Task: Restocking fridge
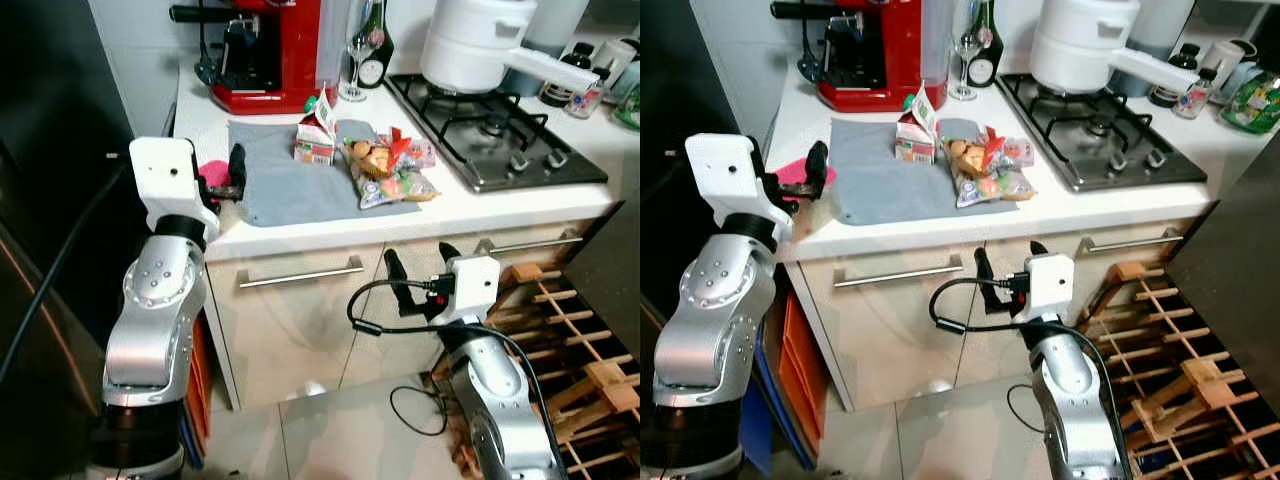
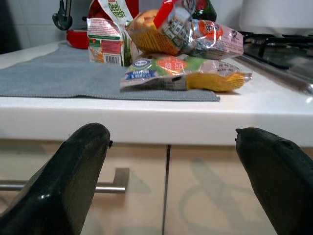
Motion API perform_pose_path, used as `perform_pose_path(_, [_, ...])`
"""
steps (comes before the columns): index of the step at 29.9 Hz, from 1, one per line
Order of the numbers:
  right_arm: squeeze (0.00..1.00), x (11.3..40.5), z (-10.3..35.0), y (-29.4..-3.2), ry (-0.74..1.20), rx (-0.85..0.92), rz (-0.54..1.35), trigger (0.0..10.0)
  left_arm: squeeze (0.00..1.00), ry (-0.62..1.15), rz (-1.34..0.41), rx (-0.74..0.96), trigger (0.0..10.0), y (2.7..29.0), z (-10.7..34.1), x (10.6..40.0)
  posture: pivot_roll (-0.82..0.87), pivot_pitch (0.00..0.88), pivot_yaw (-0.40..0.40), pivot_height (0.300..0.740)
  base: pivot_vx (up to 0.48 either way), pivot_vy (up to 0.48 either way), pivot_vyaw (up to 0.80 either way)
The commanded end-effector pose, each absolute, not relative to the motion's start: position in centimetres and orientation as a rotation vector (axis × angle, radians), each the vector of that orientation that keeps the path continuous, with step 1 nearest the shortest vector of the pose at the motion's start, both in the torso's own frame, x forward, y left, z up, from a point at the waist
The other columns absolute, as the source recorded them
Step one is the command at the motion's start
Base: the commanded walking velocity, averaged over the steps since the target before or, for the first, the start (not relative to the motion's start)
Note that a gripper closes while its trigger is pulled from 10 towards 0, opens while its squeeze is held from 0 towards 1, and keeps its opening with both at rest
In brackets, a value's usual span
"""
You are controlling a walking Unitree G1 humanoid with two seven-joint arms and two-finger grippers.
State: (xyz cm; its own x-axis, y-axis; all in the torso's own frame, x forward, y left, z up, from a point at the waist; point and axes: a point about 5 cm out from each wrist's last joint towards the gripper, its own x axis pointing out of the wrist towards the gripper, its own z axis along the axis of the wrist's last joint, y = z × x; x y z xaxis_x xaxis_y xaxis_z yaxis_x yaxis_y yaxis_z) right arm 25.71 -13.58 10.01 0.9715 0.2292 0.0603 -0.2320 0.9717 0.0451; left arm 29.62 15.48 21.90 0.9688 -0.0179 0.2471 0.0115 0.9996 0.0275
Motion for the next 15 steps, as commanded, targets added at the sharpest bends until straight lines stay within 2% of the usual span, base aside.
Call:
perform_pose_path(1, [0.00, 25.8, 10.1, -13.6, -0.052, 0.041, 0.233, 10.0, 0.00, -0.271, -0.037, 0.021, 10.0, 15.1, 22.2, 29.4, -0.02, 0.000, -0.024, 0.740, 0.000, 0.000, 0.00])
perform_pose_path(9, [0.00, 26.3, 10.6, -13.4, -0.071, 0.047, 0.236, 10.0, 0.00, -0.300, -0.054, 0.041, 10.0, 15.9, 23.1, 29.7, -0.02, 0.000, -0.018, 0.740, 0.000, 0.000, 0.00])
perform_pose_path(15, [0.00, 27.4, 11.8, -13.0, -0.109, 0.085, 0.231, 10.0, 0.00, -0.288, -0.119, 0.102, 10.0, 18.0, 23.3, 29.5, 0.01, 0.000, -0.024, 0.740, 0.000, 0.000, 0.00])
